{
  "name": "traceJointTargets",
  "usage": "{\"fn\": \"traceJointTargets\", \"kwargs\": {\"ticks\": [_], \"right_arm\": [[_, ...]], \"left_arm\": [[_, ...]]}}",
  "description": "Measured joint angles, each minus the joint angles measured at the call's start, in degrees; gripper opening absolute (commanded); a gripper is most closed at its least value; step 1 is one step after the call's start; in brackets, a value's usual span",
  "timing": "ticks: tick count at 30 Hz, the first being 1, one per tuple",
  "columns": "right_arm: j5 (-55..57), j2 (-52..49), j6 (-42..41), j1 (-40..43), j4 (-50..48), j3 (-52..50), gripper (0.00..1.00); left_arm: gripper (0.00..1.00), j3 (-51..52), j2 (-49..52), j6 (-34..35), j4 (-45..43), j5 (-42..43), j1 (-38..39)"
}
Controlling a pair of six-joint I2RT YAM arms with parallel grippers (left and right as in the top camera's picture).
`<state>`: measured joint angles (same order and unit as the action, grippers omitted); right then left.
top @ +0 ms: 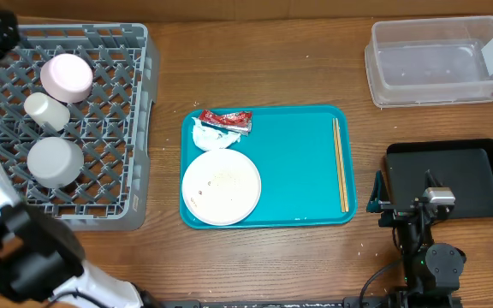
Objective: Sort waste into correct bins and load items into the dishwasher
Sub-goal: 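Lower the small pink bowl into the rack's back corner, then release the pink bowl and swing the left gripper over the tray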
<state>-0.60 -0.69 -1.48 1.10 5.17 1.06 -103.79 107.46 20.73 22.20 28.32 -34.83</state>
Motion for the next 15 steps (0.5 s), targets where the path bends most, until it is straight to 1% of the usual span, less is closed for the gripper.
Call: {"fn": "traceJointTargets", "kwargs": {"ticks": [3,4,5,6,7,8,10,11,15], "right_arm": [[0.0,0.0,0.0,0.0,0.0,0.0,1.00],[0.0,0.0,0.0,0.0,0.0,0.0,1.00],[0.0,0.0,0.0,0.0,0.0,0.0,1.00],[0.0,0.0,0.0,0.0,0.0,0.0,1.00],[0.0,0.0,0.0,0.0,0.0,0.0,0.99],[0.0,0.0,0.0,0.0,0.0,0.0,1.00],[0.0,0.0,0.0,0.0,0.0,0.0,1.00],[0.0,0.0,0.0,0.0,0.0,0.0,1.00],[0.0,0.0,0.0,0.0,0.0,0.0,1.00]], "left_arm": [[1.00,-0.4,-3.4,-5.3,2.4,-7.0,1.6],[0.91,-0.5,-3.5,-6.3,3.5,-7.6,2.1],[0.67,-0.5,-3.6,-7.2,4.5,-7.8,2.7],[0.54,-0.5,-3.3,-8.1,5.6,-7.8,3.3],[0.44,-0.5,-2.7,-8.7,6.2,-7.8,4.0],[0.30,-0.5,-2.2,-9.0,6.3,-7.8,4.5],[0.10,-0.5,-1.0,-9.6,6.9,-7.8,5.7],[0.04,-0.5,-0.4,-9.6,7.1,-7.9,6.4],[0.04,-0.5,2.0,-11.0,9.3,-13.2,10.3]]}}
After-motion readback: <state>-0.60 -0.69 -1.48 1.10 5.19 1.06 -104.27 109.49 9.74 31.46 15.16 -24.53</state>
